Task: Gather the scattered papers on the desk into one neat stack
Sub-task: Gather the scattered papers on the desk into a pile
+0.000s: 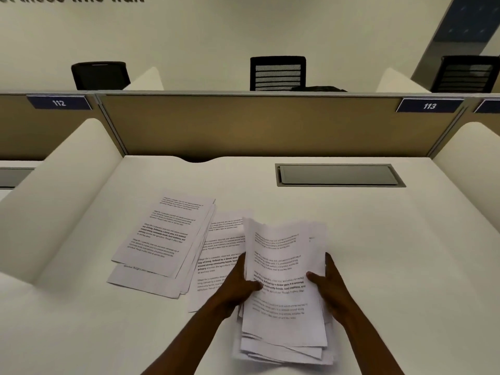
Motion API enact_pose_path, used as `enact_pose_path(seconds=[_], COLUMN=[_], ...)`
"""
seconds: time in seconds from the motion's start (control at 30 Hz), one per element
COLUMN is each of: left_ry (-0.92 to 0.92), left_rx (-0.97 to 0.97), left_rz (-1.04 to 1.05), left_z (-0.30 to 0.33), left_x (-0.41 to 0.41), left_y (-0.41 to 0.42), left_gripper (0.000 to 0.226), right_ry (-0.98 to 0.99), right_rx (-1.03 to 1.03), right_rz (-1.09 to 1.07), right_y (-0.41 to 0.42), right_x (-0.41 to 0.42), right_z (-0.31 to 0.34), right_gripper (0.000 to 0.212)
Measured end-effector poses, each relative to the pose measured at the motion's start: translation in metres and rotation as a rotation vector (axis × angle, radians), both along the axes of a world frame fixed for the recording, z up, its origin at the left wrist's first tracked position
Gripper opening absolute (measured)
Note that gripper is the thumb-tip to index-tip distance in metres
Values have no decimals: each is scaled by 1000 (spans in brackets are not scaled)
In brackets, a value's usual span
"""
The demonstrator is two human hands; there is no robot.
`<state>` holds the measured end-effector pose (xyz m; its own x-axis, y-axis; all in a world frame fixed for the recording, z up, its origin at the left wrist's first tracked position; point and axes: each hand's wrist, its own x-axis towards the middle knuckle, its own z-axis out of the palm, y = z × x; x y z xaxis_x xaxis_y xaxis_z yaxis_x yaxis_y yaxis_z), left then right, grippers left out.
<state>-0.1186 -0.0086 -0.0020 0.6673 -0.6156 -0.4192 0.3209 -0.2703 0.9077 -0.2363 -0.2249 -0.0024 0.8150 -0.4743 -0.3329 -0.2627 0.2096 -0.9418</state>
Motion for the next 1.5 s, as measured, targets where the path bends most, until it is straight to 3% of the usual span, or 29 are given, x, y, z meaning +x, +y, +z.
enact_pose_path(seconds=[0.1,0.2,0.43,0.57,0.67,0.77,0.9,0.97,1.27,1.43,1.5], left_ry=[-95,-159,-66,-68,-103,-205,-335,-314,-276,-344,-322], left_rx=[6,-135,-325,-211,-188,-137,-127,-159,-127,-218,-175], left_rz=[139,215,85,-47,-72,-57,48,136,227,264,265], left_z=[10,42,74,58,54,61,70,73,42,47,39], left_x=[5,18,38,30,22,22,24,23,-6,-7,-10], left_y=[-2,-6,-8,2,3,2,-5,-9,-11,-17,-19], left_gripper=[62,47,51,64,58,50,41,43,48,47,45], right_ry=[-91,-210,-321,-243,-255,-271,-323,-345,-255,-338,-274], right_rx=[-44,-101,-113,-86,-76,-100,-196,-231,-170,-210,-268], right_rz=[-6,-94,-92,-100,-94,-79,-202,-227,-201,-227,-187], right_y=[-2,-12,-13,-4,-6,-7,-9,-10,9,11,17], right_x=[-3,2,17,20,15,13,16,13,-1,-2,0], right_z=[20,51,86,57,47,52,60,59,34,33,21], right_gripper=[57,47,31,66,54,43,65,71,29,47,41])
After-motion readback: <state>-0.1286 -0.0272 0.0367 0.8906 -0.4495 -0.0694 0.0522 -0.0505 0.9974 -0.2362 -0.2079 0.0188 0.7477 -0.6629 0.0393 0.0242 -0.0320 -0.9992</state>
